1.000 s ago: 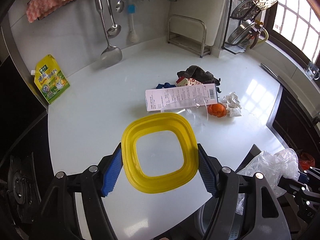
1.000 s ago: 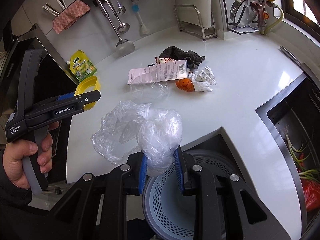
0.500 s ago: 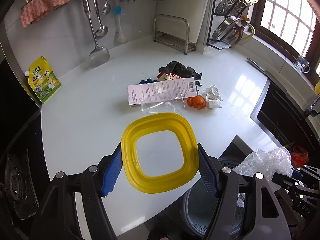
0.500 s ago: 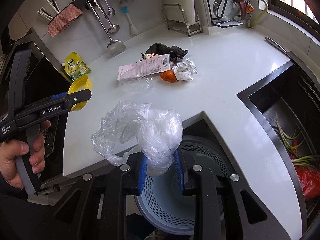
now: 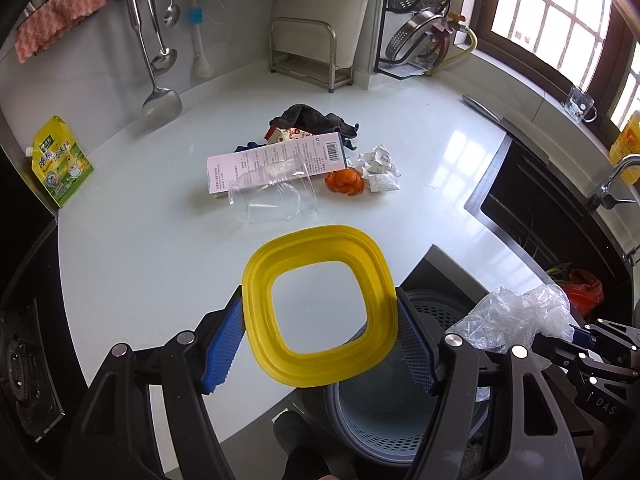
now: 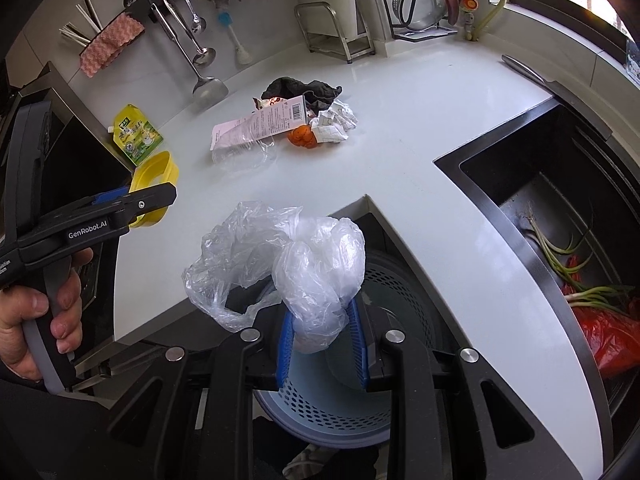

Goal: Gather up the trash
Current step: 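Carry the bag and yellow ring over the mesh basket and release both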

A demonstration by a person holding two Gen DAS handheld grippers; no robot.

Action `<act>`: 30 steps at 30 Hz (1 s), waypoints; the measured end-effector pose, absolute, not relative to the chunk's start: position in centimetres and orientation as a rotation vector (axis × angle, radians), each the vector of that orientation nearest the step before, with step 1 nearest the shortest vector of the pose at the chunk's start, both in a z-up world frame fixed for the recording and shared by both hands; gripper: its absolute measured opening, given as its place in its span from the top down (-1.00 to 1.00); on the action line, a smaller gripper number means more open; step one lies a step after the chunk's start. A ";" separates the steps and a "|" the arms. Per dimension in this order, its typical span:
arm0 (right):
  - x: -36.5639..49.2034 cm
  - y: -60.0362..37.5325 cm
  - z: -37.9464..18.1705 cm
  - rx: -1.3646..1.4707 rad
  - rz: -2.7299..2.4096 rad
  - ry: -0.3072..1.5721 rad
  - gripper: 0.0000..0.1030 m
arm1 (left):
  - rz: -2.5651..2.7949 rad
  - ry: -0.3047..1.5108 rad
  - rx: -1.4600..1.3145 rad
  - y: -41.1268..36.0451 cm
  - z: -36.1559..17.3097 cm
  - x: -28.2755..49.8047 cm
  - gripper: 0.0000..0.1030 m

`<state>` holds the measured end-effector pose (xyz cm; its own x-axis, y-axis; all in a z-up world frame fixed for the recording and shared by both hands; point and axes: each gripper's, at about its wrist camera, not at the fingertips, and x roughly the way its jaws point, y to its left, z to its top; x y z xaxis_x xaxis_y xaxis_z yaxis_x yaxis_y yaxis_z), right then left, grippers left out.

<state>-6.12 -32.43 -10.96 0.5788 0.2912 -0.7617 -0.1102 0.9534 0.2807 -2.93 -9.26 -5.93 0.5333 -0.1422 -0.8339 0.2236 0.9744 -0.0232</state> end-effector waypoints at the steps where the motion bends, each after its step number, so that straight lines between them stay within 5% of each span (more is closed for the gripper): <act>1: -6.3 -32.6 -11.1 0.214 0.234 0.930 0.53 | -0.225 0.987 0.093 -9.6 -6.0 -3.1 -0.32; 30: -8.2 -33.7 -18.3 0.174 0.209 1.108 0.51 | -0.380 1.193 0.144 -14.8 -14.0 -5.4 -0.34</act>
<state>-8.23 -33.72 -18.31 0.4301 0.2526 -0.8667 -0.0797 0.9669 0.2423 -5.42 -14.76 -13.97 0.3147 -0.2122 -0.9252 0.3620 0.9278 -0.0897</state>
